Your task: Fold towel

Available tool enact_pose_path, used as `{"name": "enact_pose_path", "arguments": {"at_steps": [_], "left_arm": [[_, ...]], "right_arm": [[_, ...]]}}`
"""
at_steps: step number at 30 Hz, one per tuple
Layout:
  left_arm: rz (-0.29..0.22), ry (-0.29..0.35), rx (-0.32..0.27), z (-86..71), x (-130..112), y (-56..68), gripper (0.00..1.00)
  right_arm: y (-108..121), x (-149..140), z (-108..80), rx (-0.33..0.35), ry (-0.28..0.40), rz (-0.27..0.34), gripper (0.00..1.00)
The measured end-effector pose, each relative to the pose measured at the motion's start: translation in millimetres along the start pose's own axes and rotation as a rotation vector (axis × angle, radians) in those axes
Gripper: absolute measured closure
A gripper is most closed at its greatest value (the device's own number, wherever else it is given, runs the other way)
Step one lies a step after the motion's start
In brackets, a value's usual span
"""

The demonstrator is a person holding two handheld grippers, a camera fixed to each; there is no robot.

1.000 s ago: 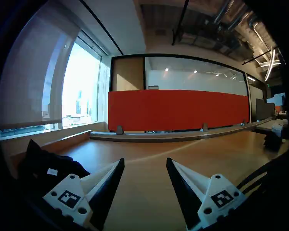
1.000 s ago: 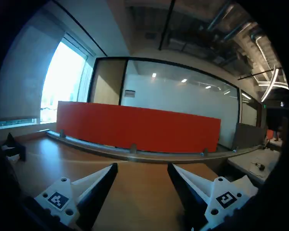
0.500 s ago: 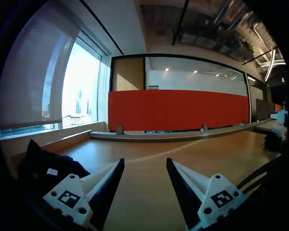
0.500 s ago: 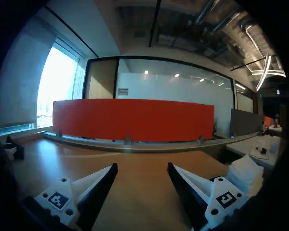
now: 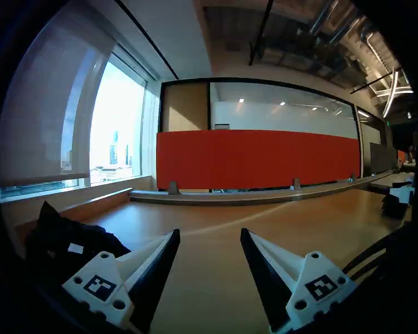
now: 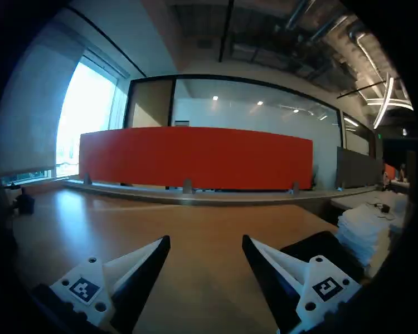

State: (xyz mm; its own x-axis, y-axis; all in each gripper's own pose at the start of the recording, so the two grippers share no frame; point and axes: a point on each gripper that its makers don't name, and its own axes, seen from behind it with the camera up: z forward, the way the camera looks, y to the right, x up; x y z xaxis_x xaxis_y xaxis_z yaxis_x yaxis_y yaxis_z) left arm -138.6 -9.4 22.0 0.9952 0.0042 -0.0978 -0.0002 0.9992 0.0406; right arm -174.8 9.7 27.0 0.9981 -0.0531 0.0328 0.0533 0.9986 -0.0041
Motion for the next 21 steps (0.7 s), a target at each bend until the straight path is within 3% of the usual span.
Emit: {"name": "enact_pose_path", "arguments": {"at_steps": [21], "left_arm": [[0.000, 0.000, 0.000, 0.4, 0.4, 0.1, 0.20]], "right_arm": [[4.4, 7.7, -8.2, 0.001, 0.054, 0.037, 0.00]]}}
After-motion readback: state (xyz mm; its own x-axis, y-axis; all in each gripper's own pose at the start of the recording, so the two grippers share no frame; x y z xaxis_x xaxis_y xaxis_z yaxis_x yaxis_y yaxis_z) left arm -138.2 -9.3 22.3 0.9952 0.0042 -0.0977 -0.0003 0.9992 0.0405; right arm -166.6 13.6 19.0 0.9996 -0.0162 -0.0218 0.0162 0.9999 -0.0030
